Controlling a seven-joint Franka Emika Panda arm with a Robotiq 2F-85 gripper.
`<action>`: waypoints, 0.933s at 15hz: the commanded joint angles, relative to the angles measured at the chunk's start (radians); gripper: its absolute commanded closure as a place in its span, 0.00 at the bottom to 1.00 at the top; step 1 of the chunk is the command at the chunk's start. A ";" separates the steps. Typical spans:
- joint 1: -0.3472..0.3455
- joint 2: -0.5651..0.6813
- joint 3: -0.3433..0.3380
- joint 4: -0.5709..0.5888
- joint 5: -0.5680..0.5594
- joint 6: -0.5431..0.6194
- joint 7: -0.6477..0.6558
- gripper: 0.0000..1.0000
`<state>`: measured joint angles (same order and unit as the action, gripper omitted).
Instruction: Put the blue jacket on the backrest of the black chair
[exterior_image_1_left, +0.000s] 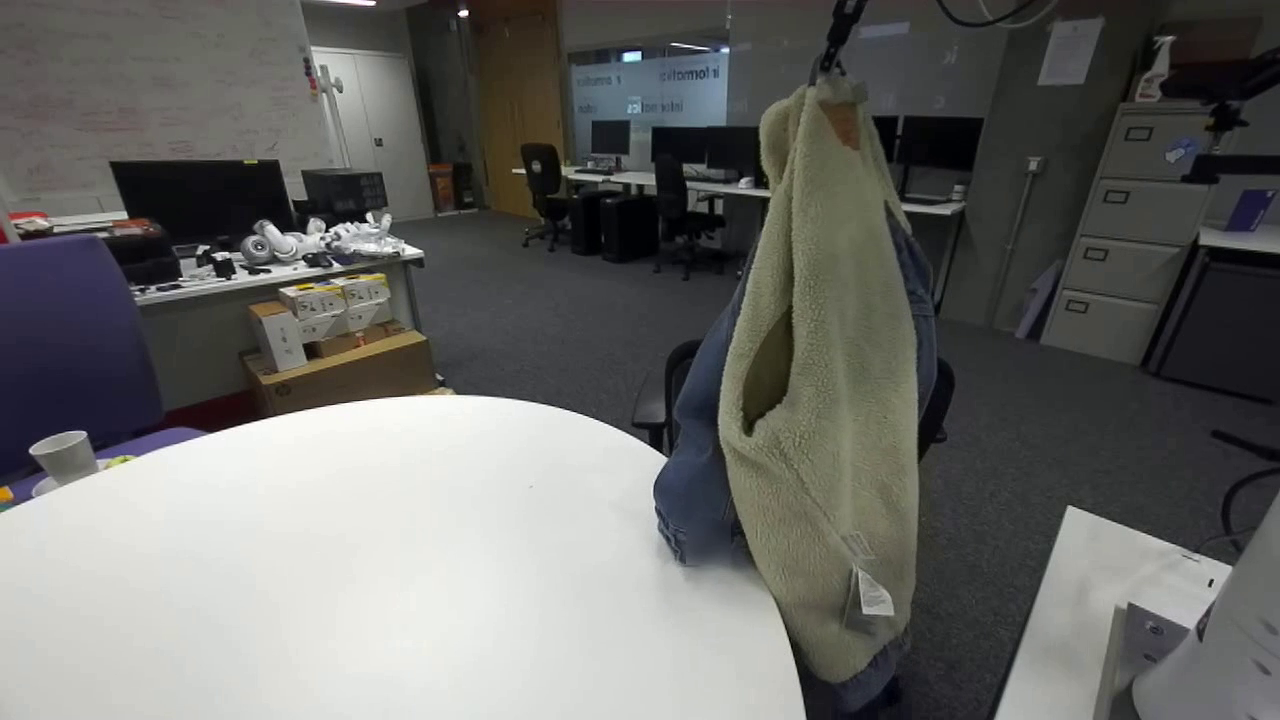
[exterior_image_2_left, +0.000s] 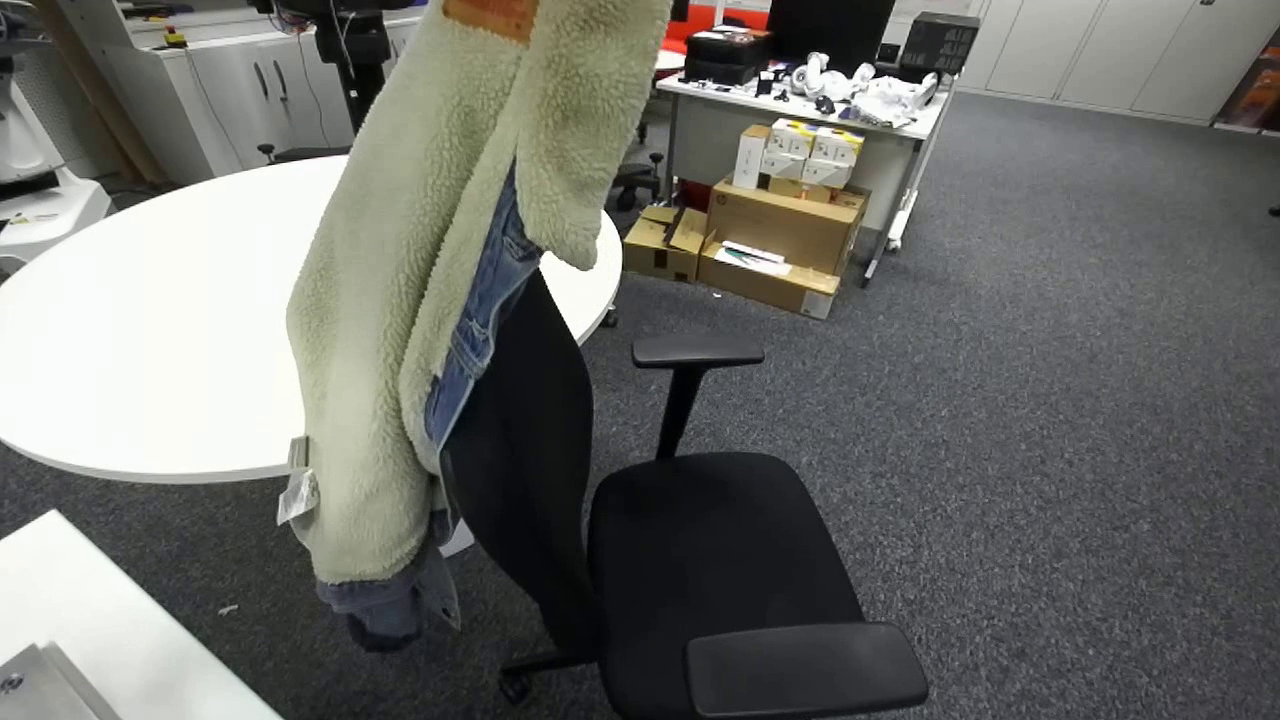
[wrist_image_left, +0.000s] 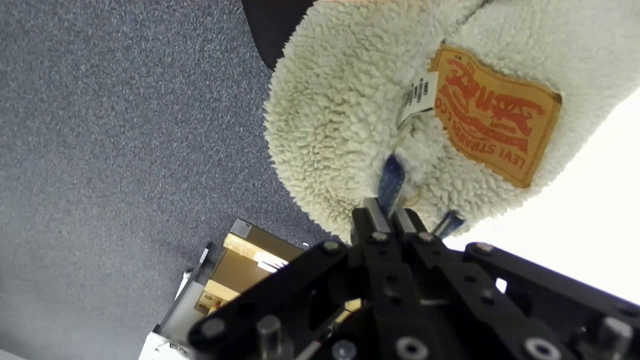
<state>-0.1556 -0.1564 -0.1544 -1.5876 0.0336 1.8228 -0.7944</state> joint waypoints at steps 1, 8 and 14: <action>0.037 -0.053 0.000 0.117 -0.039 -0.013 -0.027 0.99; 0.077 -0.086 -0.014 0.280 -0.027 -0.023 -0.001 0.99; 0.038 -0.052 -0.055 0.468 -0.022 -0.069 0.074 0.99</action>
<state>-0.0923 -0.2524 -0.1822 -1.2980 0.0159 1.7638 -0.7534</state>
